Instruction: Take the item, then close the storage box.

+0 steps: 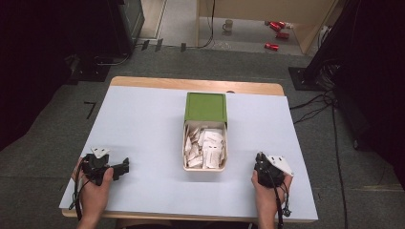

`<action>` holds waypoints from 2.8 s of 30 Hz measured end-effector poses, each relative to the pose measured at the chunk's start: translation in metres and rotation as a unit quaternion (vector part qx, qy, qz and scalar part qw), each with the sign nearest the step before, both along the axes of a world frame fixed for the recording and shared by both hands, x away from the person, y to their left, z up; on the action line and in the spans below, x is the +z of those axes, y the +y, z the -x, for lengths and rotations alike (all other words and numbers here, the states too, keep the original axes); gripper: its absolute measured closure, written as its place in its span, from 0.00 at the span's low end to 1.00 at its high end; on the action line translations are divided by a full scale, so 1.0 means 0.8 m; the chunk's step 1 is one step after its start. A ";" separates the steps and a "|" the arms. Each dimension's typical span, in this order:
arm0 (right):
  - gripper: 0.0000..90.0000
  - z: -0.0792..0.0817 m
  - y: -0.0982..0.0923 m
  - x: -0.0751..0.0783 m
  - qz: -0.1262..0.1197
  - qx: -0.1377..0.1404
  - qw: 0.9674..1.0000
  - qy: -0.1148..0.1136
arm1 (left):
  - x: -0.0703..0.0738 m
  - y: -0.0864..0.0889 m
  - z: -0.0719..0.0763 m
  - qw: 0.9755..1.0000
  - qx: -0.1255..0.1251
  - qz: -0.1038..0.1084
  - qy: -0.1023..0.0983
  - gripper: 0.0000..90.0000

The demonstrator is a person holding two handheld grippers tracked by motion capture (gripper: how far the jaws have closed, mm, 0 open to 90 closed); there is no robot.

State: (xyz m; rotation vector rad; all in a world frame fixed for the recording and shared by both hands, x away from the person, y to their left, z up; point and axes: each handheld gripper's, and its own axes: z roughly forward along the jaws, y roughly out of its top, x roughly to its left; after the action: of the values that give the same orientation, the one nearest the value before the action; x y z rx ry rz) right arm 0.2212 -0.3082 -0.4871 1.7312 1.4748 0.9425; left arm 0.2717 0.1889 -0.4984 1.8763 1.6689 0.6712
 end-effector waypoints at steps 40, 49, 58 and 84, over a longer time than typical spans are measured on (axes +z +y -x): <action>0.40 0.004 0.042 0.031 -0.035 0.067 0.997 -0.007 | 0.000 0.000 0.000 1.000 0.000 0.000 0.000 0.00; 0.40 0.015 0.063 0.058 -0.038 0.091 0.995 -0.027 | 0.000 0.000 0.000 1.000 0.000 0.000 0.000 0.00; 0.43 0.021 0.075 0.074 -0.044 0.104 0.993 -0.034 | 0.000 0.000 0.000 1.000 0.000 0.000 0.000 0.00; 0.80 0.033 0.109 0.048 -0.048 0.105 0.993 -0.026 | 0.000 0.000 0.000 1.000 0.000 0.000 0.000 0.00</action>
State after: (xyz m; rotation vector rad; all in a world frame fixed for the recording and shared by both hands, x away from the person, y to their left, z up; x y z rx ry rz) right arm 0.1949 -0.2213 -0.4487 1.6272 1.6236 1.1774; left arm 0.2717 0.1889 -0.4984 1.8763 1.6690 0.6708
